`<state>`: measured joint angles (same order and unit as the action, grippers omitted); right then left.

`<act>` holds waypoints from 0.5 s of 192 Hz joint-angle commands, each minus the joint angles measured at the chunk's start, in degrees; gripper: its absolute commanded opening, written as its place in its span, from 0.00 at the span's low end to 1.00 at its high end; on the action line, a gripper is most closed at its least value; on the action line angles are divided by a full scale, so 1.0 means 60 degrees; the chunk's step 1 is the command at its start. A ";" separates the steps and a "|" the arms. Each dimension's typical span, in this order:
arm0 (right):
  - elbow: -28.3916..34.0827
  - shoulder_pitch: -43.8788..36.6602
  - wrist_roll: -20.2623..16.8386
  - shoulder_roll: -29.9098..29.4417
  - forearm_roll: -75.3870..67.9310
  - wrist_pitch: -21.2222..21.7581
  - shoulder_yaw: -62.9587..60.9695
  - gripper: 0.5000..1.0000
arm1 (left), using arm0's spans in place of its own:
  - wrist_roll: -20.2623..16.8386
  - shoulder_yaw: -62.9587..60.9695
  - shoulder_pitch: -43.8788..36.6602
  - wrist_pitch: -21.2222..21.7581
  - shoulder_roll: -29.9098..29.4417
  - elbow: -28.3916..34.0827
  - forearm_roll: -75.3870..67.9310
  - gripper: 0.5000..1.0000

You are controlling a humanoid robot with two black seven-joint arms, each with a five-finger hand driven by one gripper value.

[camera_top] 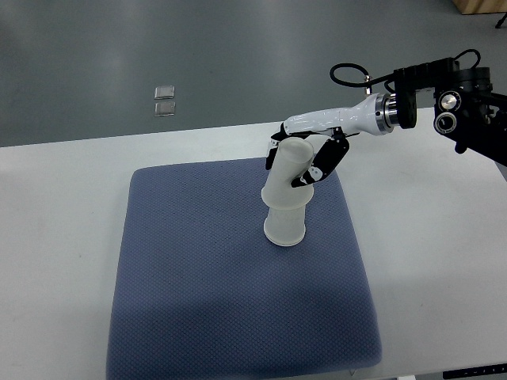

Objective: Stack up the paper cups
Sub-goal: 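Lower the held cup onto the upside-down cup on the mat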

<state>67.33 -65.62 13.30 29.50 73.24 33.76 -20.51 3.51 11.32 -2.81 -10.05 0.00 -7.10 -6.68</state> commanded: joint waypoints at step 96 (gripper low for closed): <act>0.0014 -0.0138 0.0025 0.0064 -0.0077 0.0086 -0.0142 0.12 | 0.0001 0.0002 0.0000 0.0005 0.0000 0.0011 0.0000 1.00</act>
<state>67.36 -65.91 13.39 29.86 72.87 34.11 -21.30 3.51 11.32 -2.81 -10.05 0.00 -7.09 -6.68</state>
